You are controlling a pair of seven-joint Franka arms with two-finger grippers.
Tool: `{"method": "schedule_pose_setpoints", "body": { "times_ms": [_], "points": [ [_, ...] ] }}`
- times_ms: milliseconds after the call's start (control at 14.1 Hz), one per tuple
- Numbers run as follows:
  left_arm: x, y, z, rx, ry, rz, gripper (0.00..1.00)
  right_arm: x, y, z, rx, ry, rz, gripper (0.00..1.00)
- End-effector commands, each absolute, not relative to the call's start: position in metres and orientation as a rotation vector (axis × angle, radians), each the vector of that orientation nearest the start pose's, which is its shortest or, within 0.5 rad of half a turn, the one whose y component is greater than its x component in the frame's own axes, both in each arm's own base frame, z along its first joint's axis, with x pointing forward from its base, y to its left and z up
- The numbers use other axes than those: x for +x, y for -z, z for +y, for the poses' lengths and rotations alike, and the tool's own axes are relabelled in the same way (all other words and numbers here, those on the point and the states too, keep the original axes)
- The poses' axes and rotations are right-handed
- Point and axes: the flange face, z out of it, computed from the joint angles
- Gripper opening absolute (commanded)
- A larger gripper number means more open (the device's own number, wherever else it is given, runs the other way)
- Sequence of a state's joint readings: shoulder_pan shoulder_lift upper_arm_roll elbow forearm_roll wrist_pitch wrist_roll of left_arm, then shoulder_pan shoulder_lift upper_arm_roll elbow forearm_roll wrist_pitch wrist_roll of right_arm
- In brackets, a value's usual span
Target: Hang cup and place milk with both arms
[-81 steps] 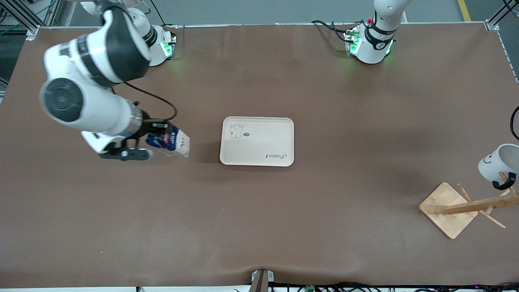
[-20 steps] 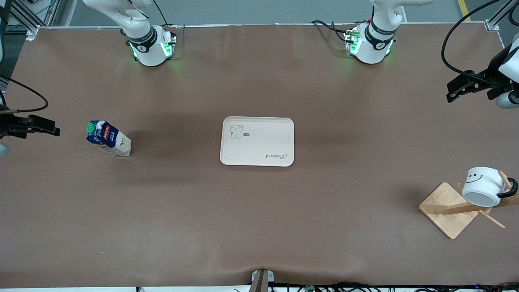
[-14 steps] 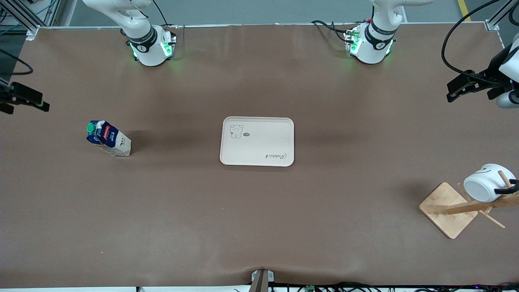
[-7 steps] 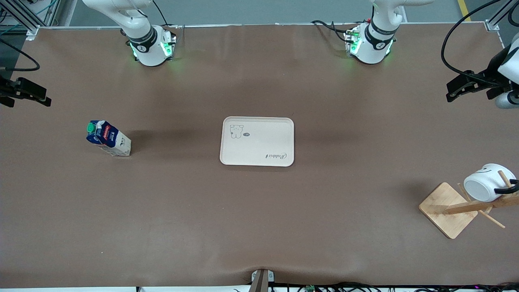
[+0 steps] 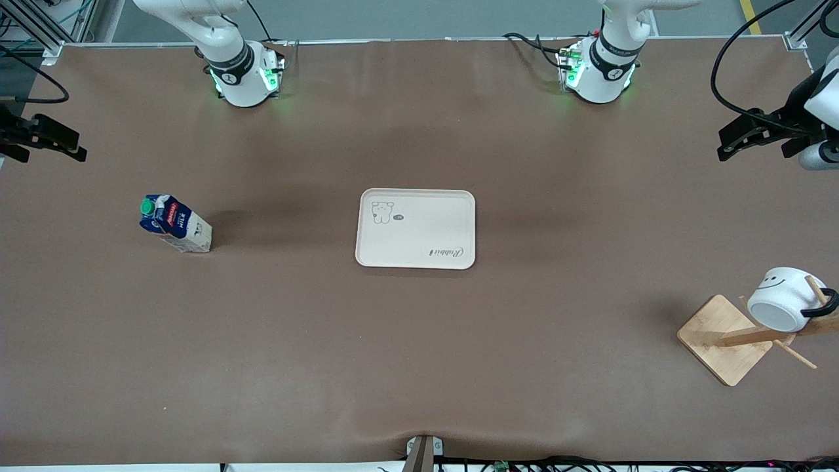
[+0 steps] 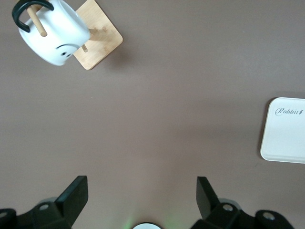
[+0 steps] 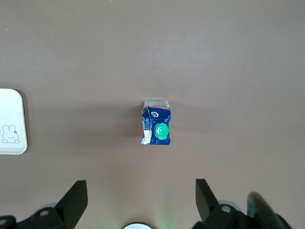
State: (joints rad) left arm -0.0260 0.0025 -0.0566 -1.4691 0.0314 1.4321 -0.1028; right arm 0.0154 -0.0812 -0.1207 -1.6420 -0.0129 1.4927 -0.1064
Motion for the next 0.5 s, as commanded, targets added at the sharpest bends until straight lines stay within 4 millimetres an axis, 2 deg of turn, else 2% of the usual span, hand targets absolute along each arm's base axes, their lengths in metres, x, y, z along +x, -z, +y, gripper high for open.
{"method": "schedule_pose_setpoints", "body": {
  "times_ms": [0,427],
  "points": [
    [0.5316,-0.6623,-0.0430,-3.124,-0.058,-0.024,1.00,0.5089,-0.6468,-0.0572,-3.150,-0.058,0.001,1.00],
    [0.5338,-0.6680,-0.0430,-3.119,-0.035,-0.038,1.00,0.5093,-0.6469,-0.0528,-3.147,-0.058,-0.009,1.00]
  ]
}}
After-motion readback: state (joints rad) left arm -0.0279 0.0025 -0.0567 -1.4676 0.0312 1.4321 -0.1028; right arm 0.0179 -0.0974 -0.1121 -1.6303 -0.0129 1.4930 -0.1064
